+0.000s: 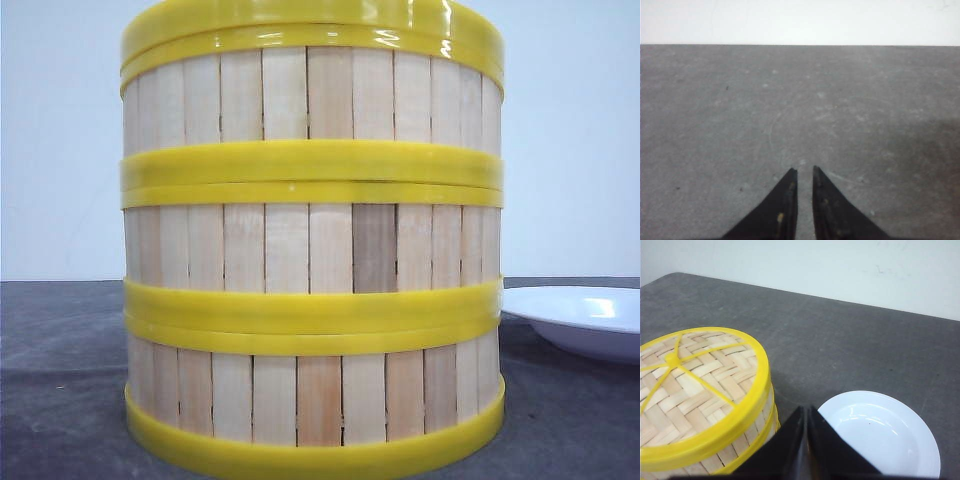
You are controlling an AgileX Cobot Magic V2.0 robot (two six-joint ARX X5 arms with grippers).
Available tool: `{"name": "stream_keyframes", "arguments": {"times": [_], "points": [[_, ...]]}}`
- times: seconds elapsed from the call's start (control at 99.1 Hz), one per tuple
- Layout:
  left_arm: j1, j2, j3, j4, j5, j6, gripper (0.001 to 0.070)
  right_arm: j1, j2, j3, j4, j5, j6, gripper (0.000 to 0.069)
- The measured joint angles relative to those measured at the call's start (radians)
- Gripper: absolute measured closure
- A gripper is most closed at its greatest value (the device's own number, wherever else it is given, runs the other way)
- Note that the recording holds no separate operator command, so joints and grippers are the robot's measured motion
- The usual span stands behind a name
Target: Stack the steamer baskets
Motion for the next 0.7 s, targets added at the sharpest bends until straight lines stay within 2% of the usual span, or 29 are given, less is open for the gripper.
{"name": "stream_keyframes", "arguments": {"times": [0.495,0.697], "points": [[0.005,-0.027,-0.069,0.032,-0.003,0.008,0.0682,0.000,0.000,0.000,0.000,0.000,0.000,0.0685],[0.005,-0.027,-0.084,0.072,-0.051,0.000,0.0682,0.000,0.000,0.000,0.000,0.000,0.000,0.0685]]}}
